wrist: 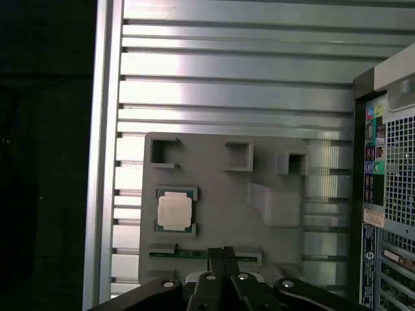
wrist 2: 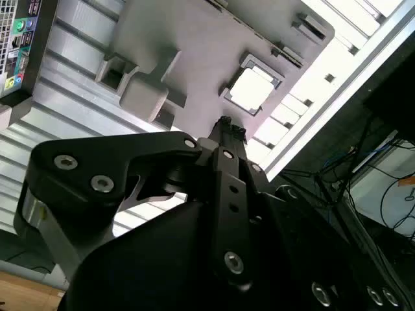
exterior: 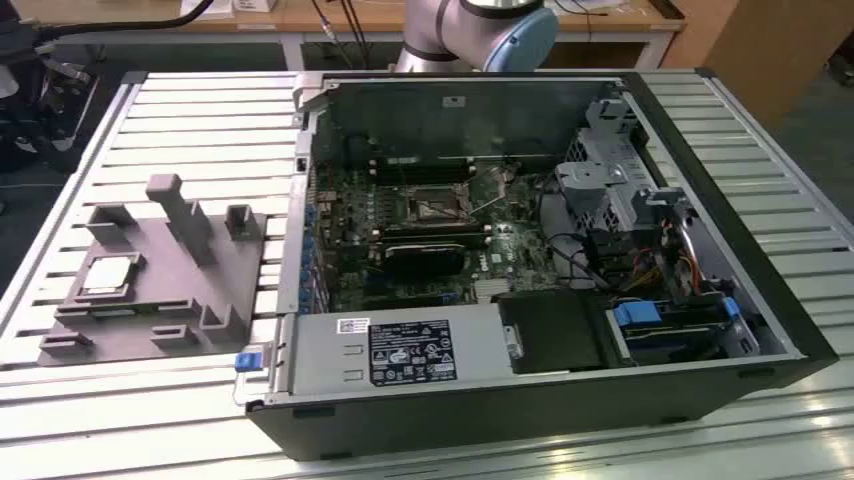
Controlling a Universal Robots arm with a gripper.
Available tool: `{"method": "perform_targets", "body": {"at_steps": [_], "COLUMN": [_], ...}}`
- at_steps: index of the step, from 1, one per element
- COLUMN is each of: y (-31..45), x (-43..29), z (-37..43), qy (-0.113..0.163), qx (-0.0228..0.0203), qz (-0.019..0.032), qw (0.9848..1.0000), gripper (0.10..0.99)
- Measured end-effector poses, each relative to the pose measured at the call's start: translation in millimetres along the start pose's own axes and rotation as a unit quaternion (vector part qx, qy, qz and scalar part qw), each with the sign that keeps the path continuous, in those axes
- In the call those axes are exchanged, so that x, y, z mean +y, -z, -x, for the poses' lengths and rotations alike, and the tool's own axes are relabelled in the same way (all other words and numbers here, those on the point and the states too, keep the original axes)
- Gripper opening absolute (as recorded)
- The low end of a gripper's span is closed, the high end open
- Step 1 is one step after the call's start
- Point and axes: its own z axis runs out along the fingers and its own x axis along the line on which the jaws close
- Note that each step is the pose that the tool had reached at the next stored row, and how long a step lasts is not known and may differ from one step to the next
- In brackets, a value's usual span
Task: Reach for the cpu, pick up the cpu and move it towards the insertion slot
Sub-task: 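Pick up the cpu and move it towards the insertion slot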
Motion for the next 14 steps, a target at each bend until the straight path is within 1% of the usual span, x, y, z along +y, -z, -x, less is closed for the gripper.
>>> {"method": "perform_targets", "body": {"at_steps": [7,14], "y": [-0.1,-2.1], "x": [0.0,0.0], "z": [0.0,-1.2], "qy": [0.000,0.000], "qx": [0.0001,0.0000], "qz": [0.0000,0.0000], "qw": [1.0000,1.0000], "gripper": [0.106,0.106]}}
